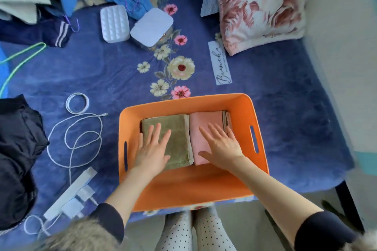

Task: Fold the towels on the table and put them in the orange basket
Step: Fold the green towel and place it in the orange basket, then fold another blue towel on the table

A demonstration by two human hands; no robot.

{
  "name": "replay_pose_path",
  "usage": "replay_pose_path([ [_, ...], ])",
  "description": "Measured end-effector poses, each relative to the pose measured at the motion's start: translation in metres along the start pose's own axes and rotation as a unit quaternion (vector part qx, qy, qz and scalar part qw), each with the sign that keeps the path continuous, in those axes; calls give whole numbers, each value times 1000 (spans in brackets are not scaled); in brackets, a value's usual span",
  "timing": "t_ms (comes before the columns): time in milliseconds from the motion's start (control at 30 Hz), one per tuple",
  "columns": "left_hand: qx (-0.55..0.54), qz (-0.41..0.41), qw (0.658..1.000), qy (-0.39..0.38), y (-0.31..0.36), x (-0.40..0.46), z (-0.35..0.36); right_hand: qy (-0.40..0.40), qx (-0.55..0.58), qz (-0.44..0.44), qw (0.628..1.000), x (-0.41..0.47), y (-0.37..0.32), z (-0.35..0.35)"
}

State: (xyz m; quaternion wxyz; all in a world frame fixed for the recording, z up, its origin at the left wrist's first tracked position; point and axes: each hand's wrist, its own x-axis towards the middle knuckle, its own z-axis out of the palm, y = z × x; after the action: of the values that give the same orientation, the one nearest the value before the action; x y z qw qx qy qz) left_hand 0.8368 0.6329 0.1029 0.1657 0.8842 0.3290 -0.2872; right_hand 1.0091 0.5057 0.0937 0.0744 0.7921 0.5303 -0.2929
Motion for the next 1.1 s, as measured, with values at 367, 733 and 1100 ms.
replay_pose_path([
  [367,-31,181,975,124,116,-60,-85,165,50,183,968,-168,53,-75],
  [733,94,465,868,149,243,-104,-116,325,177,507,778,-336,44,-41],
  [1100,230,713,656,96,280,-234,-48,331,243,745,527,-469,-144,55],
])
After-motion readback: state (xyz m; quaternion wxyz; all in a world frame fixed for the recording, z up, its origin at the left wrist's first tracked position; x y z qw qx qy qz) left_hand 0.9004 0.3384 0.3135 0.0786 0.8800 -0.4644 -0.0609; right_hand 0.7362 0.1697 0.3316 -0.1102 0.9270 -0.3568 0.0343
